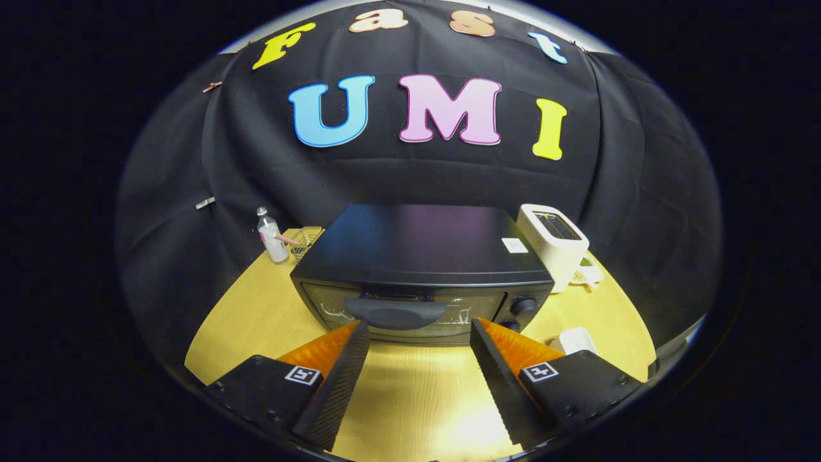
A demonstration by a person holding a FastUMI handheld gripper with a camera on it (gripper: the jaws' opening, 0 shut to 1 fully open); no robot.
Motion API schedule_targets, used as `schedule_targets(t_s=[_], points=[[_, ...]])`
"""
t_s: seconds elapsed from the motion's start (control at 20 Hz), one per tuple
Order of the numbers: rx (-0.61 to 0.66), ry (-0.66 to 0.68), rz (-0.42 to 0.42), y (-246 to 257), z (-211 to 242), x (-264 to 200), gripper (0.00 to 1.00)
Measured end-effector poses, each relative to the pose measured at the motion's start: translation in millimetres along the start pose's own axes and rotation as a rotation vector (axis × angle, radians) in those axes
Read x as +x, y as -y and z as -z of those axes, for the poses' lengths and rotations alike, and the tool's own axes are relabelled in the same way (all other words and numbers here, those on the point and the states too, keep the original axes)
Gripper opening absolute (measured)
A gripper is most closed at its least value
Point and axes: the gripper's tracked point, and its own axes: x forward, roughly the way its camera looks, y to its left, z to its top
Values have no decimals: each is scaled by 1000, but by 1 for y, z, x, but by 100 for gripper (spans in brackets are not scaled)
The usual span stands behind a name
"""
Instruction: Open the toaster oven, put the food inside, and close the toaster oven door.
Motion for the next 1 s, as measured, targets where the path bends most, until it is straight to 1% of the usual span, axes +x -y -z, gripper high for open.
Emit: schedule_targets(t_s=[0.35, 0.55, 0.85, 1.0], points=[[-38, 133, 28, 49, -60, -41, 98], [-44, 233, 25, 87, -117, -60, 98], [13, 331, 14, 134, -175, -84, 98], [15, 370, 13, 156, -193, -94, 97]])
